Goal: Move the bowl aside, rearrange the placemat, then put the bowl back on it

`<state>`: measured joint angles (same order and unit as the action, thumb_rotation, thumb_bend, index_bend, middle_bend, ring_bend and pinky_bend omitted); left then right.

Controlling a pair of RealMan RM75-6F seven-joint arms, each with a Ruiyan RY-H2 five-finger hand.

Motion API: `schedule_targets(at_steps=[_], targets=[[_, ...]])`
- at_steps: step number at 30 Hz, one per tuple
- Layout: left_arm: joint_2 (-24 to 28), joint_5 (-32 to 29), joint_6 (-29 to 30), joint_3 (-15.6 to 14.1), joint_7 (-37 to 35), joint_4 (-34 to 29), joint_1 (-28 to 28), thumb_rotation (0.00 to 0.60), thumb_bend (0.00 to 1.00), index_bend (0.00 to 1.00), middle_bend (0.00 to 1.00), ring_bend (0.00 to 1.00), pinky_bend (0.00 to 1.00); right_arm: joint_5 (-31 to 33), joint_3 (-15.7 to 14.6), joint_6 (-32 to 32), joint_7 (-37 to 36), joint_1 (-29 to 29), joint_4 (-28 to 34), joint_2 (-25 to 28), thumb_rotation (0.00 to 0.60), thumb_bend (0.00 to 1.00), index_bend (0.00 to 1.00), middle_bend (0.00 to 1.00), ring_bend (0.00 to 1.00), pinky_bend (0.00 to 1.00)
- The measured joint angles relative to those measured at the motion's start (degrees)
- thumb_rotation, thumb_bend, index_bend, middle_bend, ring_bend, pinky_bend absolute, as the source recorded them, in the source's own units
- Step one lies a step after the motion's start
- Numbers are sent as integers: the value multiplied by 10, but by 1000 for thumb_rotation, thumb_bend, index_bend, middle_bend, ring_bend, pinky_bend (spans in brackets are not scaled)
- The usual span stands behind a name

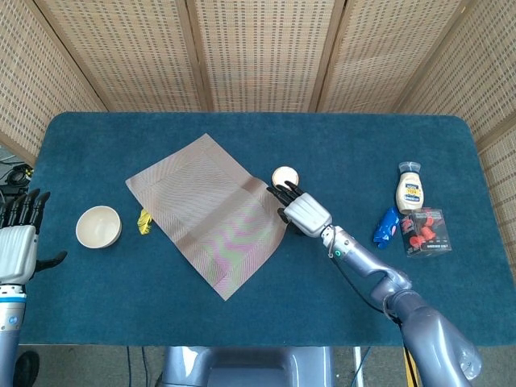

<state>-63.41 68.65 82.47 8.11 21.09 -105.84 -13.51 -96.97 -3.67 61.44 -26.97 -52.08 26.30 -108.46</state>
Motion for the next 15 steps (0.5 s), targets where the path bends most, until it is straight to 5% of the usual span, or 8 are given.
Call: schedule_targets(at_steps=[8,15], targets=[[6,11,-3,-2,-11,-4,2,600,0,0,0,0,0,-34,-29,93,8,28,53,60,600,577,723,31,0,0],[13,35,-1,-9,-24,-13,5,600,0,0,0,0,0,-81,-76,216,60,90,149,185,600,575,723,38,0,0]])
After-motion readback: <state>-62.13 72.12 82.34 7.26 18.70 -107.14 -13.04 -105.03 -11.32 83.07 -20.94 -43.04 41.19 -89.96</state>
